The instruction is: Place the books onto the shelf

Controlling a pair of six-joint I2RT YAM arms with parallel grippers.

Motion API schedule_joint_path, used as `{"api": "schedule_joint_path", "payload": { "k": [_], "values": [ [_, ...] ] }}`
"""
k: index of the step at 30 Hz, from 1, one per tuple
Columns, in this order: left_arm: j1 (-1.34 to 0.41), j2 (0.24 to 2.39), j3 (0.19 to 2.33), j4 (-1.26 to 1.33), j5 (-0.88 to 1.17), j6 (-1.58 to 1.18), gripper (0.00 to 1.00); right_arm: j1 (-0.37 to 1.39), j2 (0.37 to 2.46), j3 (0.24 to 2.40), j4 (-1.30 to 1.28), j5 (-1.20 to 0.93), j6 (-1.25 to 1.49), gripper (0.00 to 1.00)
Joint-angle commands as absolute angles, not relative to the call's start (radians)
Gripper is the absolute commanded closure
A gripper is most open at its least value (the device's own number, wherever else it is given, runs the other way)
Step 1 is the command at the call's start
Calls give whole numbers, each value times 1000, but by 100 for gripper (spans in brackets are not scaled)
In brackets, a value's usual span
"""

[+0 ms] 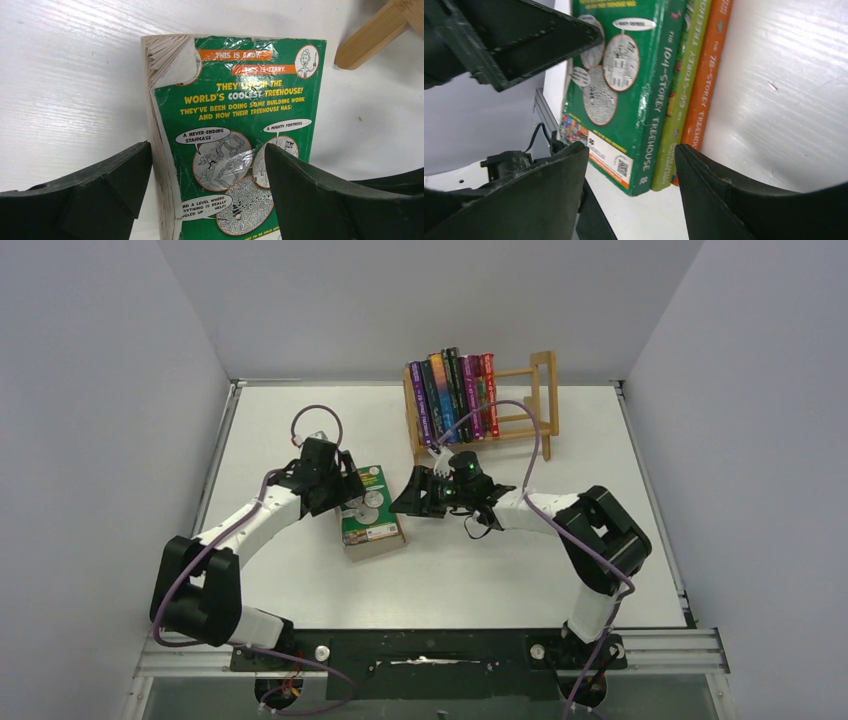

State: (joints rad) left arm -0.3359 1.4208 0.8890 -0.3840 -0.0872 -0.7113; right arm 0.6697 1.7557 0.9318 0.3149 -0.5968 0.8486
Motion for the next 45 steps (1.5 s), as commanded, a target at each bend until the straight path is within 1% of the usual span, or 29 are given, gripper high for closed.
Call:
{"api": "schedule_joint_path", "payload": {
  "k": [1,13,22,37,45],
  "values": [
    [-378,1446,953,-296,-52,-732,18,680,1778,907,404,-614,874,35],
    [-435,1485,996,-288,-58,-747,18,681,1822,889,479,-620,903,35],
    [-468,1497,1015,-283,-53,-762,18,681,1814,876,494,-612,908,35],
    [-479,1469,1012,-289,-44,-774,18,677,1729,888,389,-563,858,35],
    [-495,1486,985,-230,-2,-790,18,672,1735,837,485,-581,897,34]
  ]
}}
